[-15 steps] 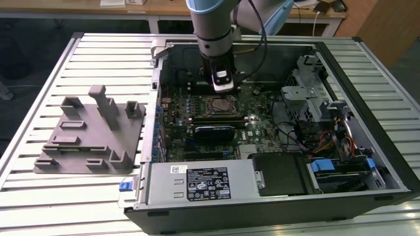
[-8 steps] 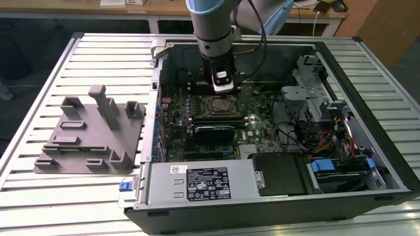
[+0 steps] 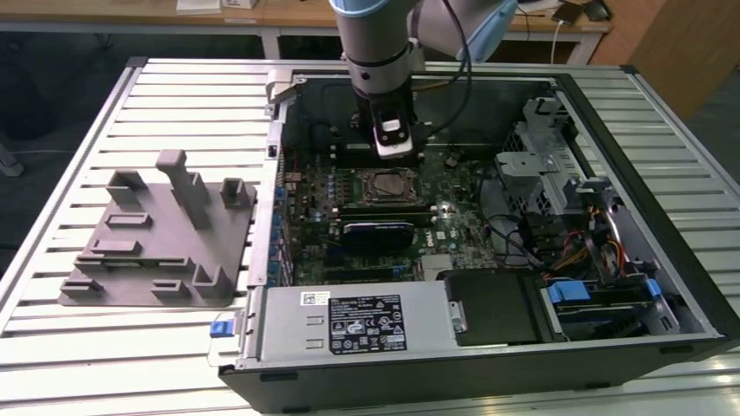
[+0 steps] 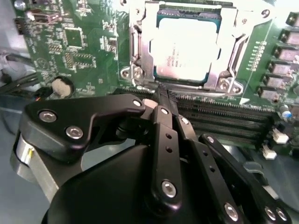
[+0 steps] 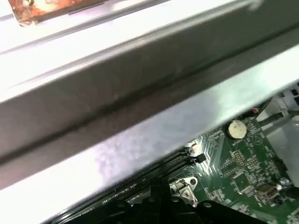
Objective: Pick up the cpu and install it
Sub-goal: 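Install the first cpu locking lever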
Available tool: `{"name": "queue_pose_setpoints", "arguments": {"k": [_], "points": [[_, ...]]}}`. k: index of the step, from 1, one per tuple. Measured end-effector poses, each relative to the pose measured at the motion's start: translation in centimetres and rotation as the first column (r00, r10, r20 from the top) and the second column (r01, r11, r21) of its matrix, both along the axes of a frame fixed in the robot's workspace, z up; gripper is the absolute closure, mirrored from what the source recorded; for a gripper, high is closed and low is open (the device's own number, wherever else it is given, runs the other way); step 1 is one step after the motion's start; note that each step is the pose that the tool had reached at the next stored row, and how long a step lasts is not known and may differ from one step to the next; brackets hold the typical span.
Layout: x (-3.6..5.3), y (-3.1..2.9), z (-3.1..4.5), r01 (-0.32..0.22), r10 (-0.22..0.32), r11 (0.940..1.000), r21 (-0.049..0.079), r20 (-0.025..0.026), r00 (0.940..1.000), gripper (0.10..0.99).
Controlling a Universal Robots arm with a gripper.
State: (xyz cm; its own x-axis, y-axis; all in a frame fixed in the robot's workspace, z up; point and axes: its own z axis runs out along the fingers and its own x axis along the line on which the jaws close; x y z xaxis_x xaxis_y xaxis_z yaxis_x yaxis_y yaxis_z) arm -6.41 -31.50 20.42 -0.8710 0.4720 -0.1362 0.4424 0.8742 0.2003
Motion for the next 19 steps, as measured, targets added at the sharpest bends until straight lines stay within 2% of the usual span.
{"name": "queue_pose_setpoints", "arguments": {"k": [6,10,12,19], "points": [[0.0,0.0,1.72,0.0,0.0,1.0,0.0,0.0001,1.0,0.98],[0.0,0.0,2.55,0.0,0.0,1.0,0.0,0.0005,1.0,0.98],[0.0,0.0,2.75,0.0,0.0,1.0,0.0,0.0007,1.0,0.98],[0.0,0.0,2.75,0.0,0.0,1.0,-0.001,0.0008,1.0,0.98]]}}
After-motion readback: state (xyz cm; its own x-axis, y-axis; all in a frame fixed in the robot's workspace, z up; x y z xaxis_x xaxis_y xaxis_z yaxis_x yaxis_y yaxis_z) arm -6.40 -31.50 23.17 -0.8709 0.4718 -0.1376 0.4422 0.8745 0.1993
